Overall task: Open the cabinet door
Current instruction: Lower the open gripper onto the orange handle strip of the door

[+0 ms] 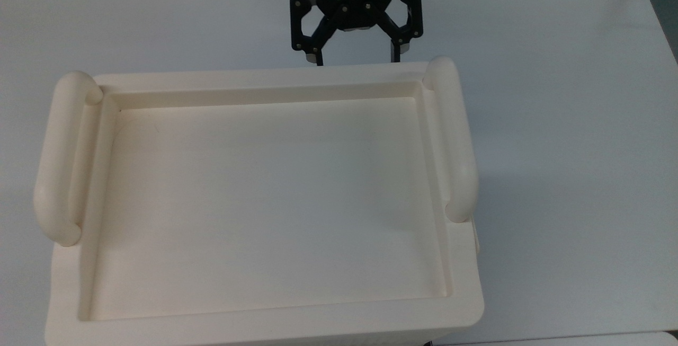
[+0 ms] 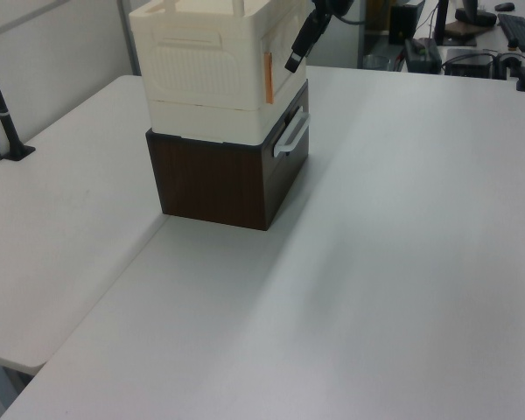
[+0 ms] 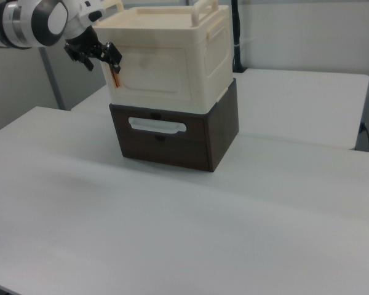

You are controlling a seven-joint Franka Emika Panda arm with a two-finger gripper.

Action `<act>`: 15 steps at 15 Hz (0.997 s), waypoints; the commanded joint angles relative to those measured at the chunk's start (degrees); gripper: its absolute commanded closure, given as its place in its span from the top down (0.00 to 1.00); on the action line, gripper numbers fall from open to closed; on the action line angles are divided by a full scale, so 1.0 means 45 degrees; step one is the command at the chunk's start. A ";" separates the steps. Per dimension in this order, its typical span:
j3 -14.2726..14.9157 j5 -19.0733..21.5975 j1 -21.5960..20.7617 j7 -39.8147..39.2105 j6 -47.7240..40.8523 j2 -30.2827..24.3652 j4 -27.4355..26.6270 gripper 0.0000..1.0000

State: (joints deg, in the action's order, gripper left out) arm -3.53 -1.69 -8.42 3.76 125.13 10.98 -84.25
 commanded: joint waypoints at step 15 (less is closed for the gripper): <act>0.0081 -0.1499 -0.0454 -0.0388 0.2778 0.1251 0.0304 0.68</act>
State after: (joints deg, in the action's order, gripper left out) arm -3.55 -7.49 -10.58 2.66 135.58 15.22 -84.11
